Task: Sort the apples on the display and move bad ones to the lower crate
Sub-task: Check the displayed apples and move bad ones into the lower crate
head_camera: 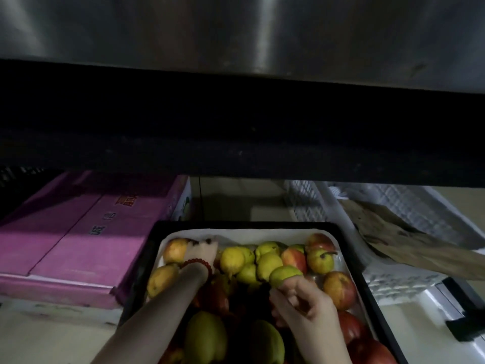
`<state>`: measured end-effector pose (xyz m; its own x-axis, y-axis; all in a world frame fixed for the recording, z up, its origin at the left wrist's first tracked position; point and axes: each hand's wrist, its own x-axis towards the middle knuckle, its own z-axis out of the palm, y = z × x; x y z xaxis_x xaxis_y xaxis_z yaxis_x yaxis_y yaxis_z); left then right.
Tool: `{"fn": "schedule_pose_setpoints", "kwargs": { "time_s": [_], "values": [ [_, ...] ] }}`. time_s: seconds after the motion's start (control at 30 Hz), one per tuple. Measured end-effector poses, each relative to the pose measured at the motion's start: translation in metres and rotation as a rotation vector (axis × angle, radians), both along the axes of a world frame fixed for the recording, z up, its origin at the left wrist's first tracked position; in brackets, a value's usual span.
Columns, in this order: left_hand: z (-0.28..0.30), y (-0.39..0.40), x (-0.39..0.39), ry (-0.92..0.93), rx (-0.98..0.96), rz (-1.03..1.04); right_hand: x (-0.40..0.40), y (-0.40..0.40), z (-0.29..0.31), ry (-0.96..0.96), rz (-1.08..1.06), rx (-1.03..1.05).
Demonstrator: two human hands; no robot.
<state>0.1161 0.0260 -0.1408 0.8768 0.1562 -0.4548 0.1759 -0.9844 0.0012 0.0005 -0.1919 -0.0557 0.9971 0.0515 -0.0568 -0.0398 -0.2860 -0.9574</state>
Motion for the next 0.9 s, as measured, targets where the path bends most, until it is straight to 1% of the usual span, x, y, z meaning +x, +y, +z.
{"fn": "schedule_pose_setpoints", "kwargs": {
  "time_s": [0.07,0.17,0.2,0.3,0.47,0.53,0.6,0.67,0.73,0.8,0.9],
  "values": [
    [0.002,0.002,-0.004,-0.075,-0.014,0.022,0.001,0.006,-0.002,0.019,0.015,0.027],
    [0.006,0.004,-0.009,-0.191,-0.154,0.103,0.004,0.005,0.001,0.016,0.052,0.060],
    [0.012,0.004,-0.012,-0.261,-0.206,0.116,0.005,0.004,0.002,0.008,0.056,0.056],
    [0.042,0.012,-0.021,-0.473,-0.336,0.175,0.008,0.001,0.002,-0.023,0.039,0.013],
    [0.090,0.048,-0.037,-0.637,-0.416,0.265,0.022,0.025,-0.003,-0.109,0.059,-0.088],
    [0.102,0.063,-0.048,-0.656,-0.410,0.321,0.032,0.050,-0.007,-0.138,0.131,-0.186],
    [0.109,0.073,-0.059,-0.641,-0.392,0.374,0.045,0.081,-0.013,-0.112,0.251,-0.304],
    [0.110,0.081,-0.070,-0.619,-0.443,0.471,0.060,0.111,-0.027,-0.076,0.356,-0.418],
    [0.106,0.088,-0.079,-0.610,-0.532,0.557,0.074,0.140,-0.043,-0.040,0.414,-0.505],
    [0.098,0.093,-0.086,-0.593,-0.581,0.595,0.086,0.166,-0.057,-0.003,0.458,-0.598],
    [0.086,0.098,-0.090,-0.573,-0.599,0.608,0.101,0.197,-0.068,0.008,0.532,-0.718]
  ]
}}
